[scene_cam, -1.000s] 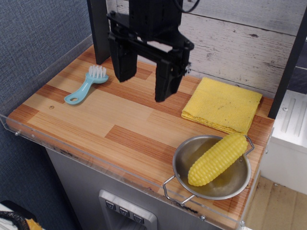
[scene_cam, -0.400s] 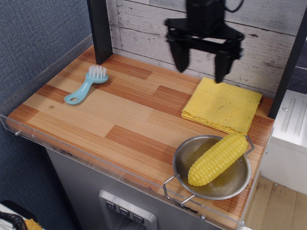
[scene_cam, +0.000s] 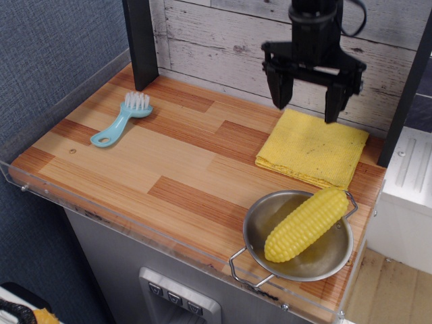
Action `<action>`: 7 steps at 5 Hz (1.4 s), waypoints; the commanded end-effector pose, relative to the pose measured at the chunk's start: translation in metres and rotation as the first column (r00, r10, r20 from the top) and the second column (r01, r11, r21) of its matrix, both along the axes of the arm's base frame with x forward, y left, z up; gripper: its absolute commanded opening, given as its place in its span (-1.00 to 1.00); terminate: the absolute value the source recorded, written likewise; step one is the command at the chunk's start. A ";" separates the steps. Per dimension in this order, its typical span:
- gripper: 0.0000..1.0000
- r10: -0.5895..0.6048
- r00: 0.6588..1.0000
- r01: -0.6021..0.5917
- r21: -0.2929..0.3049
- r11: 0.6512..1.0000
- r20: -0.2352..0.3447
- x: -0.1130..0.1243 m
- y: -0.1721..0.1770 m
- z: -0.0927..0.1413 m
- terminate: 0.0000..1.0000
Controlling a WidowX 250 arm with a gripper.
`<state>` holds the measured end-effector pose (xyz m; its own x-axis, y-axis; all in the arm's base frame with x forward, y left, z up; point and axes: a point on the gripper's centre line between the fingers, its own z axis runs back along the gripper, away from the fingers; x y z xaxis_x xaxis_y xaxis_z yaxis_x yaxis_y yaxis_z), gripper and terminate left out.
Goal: Move the yellow cloth to the left beside the brush
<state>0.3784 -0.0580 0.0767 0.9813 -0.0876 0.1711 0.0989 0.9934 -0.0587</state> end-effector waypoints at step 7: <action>1.00 0.053 0.998 -0.051 0.076 0.996 -0.027 0.023 -0.011 -0.068 -1.00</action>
